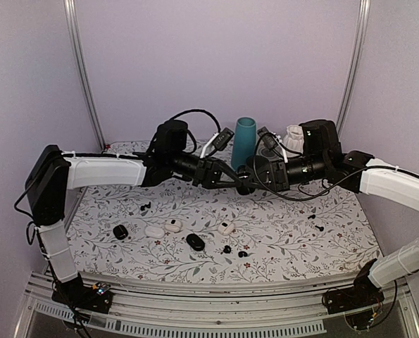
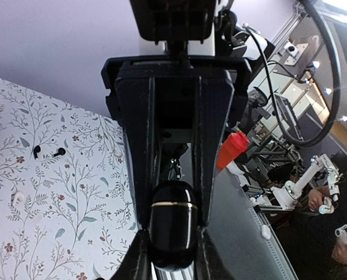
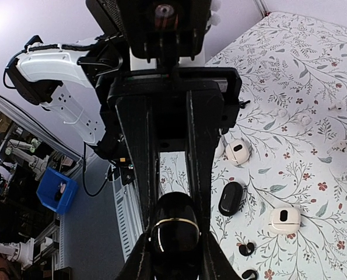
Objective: Insert the wireless bluetooth earbuds into the charging case
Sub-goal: Pass from the right arm to the left
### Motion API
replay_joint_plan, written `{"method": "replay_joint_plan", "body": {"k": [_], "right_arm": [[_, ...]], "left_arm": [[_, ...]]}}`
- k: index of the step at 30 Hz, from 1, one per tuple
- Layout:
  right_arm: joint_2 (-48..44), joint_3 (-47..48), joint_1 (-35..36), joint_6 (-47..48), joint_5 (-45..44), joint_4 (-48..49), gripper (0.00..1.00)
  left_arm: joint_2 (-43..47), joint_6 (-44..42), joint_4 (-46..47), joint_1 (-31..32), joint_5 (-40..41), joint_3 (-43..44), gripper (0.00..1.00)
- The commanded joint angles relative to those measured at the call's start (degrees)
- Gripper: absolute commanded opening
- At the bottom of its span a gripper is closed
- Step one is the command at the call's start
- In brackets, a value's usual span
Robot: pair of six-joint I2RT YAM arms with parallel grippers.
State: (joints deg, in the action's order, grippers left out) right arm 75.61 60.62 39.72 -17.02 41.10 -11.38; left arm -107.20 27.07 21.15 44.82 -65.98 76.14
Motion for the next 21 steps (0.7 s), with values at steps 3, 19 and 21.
{"method": "replay_joint_plan", "body": {"k": [3,19,21], "right_arm": [[0.5,1.8,0.5,0.9,-2.6,1.3,0.11],[-6.9,-5.1,0.4,-3.6,-10.7,14.4,0.60],[-7.7,-6.3,0.5,-4.8,-11.9,17.0,0.65]], "left_arm": [[-0.4,1.4,2.8,1.1,-0.3,-0.2,0.00],[1.1,24.9,39.7,-1.3,7.7,-10.7,0.00],[1.3,25.4,40.6,-1.3,9.6,-11.2,0.00]]}}
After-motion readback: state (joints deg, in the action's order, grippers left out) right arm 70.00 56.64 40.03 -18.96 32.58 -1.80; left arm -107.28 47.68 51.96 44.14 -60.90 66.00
